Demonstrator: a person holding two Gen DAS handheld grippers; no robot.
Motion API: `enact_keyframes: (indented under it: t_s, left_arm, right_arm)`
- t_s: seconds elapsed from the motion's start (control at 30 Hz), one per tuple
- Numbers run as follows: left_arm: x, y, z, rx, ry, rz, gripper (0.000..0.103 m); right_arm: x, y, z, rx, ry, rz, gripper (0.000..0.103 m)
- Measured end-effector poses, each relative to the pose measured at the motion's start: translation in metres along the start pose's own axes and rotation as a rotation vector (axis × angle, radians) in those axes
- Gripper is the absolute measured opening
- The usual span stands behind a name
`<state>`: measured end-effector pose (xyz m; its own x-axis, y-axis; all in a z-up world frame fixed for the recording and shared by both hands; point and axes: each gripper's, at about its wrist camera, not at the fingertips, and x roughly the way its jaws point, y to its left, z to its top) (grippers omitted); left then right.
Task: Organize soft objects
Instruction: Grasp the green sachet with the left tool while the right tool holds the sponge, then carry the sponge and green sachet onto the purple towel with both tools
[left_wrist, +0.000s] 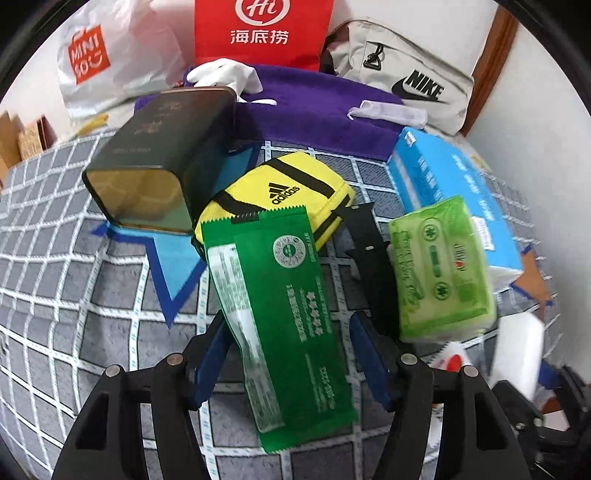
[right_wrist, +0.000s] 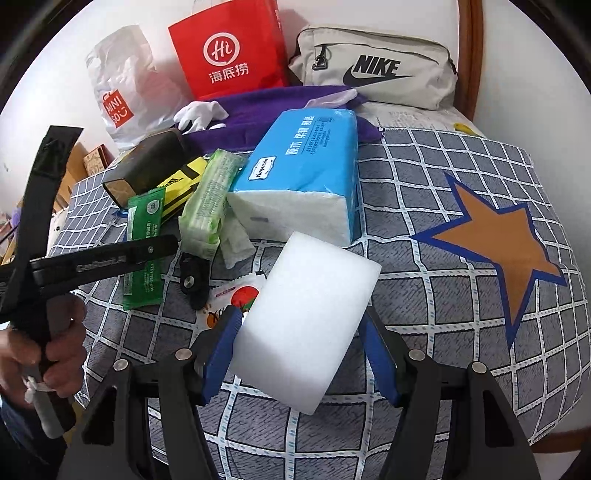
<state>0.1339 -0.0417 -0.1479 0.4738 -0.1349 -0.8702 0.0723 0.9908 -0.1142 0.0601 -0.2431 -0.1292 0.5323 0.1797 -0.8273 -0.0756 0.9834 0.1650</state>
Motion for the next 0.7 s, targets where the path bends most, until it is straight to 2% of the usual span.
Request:
enact_keyframes:
  t_s: [0.03,0.1,0.2,0.33,0.5,0.7]
  left_arm:
    - [0.001,-0.001,0.000,0.014,-0.003,0.010,0.060]
    - [0.000,-0.002,0.000,0.051,-0.011,0.021,0.044]
    - [-0.005,0.007,0.000,0.051,-0.005,-0.038,0.039]
    - [-0.019,0.020,0.000,0.030,-0.009,-0.088,0.039]
    - [-0.040,0.034,0.006,-0.001,-0.035,-0.114,0.039]
    - [-0.065,0.048,0.021,-0.026,-0.086,-0.102,0.039]
  right_arm:
    - [0.001,0.000,0.000,0.000,0.002,0.002,0.065]
    - [0.001,0.000,0.001,-0.002,0.002,0.001,0.065]
    - [0.000,0.004,0.004,-0.016,-0.003,-0.004,0.065]
    - [-0.007,0.009,0.012,-0.040,-0.020,-0.009,0.065]
    - [-0.020,0.016,0.025,-0.064,-0.047,-0.006,0.065]
    - [-0.030,0.023,0.048,-0.084,-0.070,0.002,0.065]
